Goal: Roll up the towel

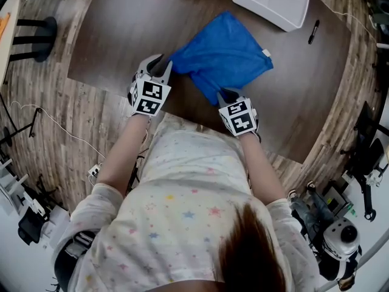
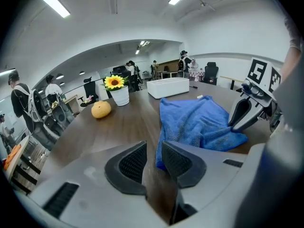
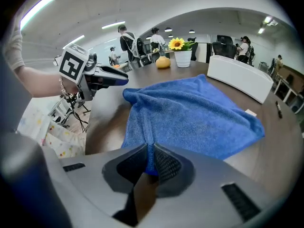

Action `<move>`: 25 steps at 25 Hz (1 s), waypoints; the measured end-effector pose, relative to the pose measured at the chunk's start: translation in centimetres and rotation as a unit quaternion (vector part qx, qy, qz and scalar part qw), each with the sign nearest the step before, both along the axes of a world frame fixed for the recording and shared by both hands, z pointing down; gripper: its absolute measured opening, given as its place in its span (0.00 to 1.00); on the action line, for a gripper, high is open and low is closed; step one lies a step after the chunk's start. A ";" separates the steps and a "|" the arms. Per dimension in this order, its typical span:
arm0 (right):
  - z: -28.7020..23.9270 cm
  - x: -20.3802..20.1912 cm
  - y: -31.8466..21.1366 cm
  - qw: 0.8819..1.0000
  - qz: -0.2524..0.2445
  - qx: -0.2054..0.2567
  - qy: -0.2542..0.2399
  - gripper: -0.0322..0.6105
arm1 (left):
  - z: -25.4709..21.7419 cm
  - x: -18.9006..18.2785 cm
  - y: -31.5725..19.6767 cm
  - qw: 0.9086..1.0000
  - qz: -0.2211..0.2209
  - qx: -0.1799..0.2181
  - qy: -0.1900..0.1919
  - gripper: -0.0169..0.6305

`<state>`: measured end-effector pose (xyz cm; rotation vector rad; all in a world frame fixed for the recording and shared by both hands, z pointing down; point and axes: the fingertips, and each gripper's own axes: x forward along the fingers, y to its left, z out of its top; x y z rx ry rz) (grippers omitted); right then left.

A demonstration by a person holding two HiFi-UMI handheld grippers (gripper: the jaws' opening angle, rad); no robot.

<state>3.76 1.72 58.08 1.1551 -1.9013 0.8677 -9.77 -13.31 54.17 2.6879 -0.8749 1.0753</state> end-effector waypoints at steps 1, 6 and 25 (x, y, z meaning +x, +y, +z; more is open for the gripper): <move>0.0 0.1 0.6 1.000 0.002 -0.003 -0.002 0.11 | 0.0 0.2 0.0 1.000 0.004 -0.001 0.000 0.17; -0.4 0.5 3.0 0.999 0.015 -0.023 -0.028 0.14 | 0.6 1.6 0.2 0.999 0.031 -0.013 -0.003 0.17; -3.0 5.8 1.0 0.994 0.093 0.022 -0.058 0.30 | 4.6 3.3 1.6 0.988 0.108 -0.098 -0.048 0.08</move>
